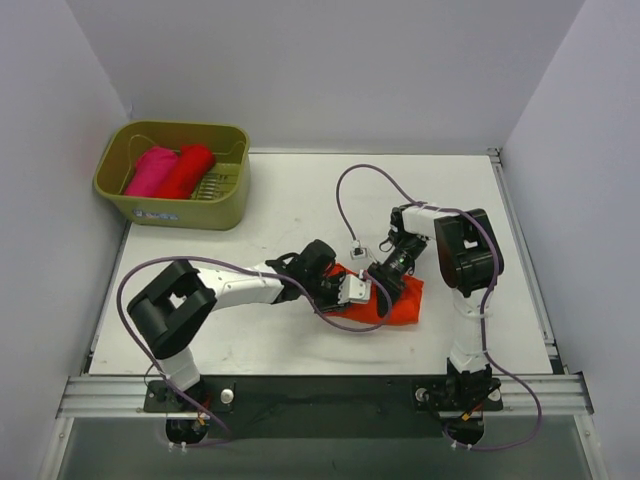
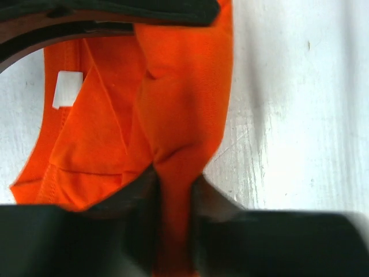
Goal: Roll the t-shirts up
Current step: Roll the T-shirt to the center of the board.
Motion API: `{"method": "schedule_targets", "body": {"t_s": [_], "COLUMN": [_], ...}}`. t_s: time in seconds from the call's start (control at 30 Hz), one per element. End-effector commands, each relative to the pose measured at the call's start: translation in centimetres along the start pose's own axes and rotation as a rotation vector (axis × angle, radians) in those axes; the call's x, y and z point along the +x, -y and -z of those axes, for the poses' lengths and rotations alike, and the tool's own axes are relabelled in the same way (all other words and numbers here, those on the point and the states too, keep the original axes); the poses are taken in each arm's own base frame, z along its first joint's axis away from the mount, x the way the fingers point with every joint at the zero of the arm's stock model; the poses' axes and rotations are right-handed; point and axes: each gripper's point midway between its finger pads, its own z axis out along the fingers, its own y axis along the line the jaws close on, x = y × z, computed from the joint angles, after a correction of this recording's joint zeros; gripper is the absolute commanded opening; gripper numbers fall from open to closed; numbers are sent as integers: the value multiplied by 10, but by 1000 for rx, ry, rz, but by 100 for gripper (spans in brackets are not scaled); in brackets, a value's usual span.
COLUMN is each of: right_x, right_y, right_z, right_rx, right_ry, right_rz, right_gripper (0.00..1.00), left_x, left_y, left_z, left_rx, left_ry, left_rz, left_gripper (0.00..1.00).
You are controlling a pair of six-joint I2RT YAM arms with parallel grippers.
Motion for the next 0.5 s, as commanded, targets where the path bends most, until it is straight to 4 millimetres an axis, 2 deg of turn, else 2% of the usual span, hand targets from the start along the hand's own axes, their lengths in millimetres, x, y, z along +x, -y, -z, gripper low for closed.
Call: {"method": "schedule_targets", "body": {"t_s": [0.0,0.03,0.17,0.23,0.3,0.33,0.37,0.4,0.43,0.47], "right_x": [3,2,1,-1,-2,-3,-3,-3,-7,-7], "right_y": [-12,-12,-11,-10,-7,-7,-7,-4,-2,-1], "right_z": [4,5,5,5,5,6,6,5,7,6], "right_rx": [-34,-35,-37,-36,-37,-35,-32,-30,-24,-27], "right_ry": [-34,-30,-27,-27,-21,-21,-24,-25,-25,-29], "right_rz": [-60,-63,-79,-100,-114,-135,-144,-163,-169,-192], "right_gripper": [6,6,6,6,6,6,6,6,6,6], "left_x": [-9,-4,-6,-12,-20,-14,-23,-24,-20,-25], "left_y": [-3,4,15,23,23,34,28,27,38,30], "left_z": [13,16,29,40,48,53,55,58,62,61], "left_rx": [138,188,366,499,578,650,668,695,766,770], "left_ry": [20,8,23,36,91,57,84,83,55,79], "left_rz": [47,78,106,207,264,356,318,334,435,413], "left_gripper": [16,15,14,7,5,5,5,5,5,5]}}
